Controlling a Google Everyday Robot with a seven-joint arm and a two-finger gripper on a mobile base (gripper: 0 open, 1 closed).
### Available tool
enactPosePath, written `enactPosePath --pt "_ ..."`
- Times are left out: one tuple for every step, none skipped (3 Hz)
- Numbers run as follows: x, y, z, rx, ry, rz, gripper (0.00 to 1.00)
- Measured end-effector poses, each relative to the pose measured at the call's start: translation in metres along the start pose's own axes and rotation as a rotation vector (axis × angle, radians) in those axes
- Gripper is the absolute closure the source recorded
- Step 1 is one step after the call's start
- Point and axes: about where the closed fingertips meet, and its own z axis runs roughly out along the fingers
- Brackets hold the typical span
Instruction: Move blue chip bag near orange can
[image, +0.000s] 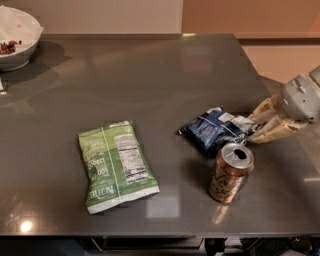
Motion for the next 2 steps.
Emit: enactPosePath --pt "-0.0003 -0.0027 0.0015 0.007 -0.001 -0.001 0.14" --pt "-0.0007 -0.0054 0.0031 0.013 -0.001 -0.002 0.00"
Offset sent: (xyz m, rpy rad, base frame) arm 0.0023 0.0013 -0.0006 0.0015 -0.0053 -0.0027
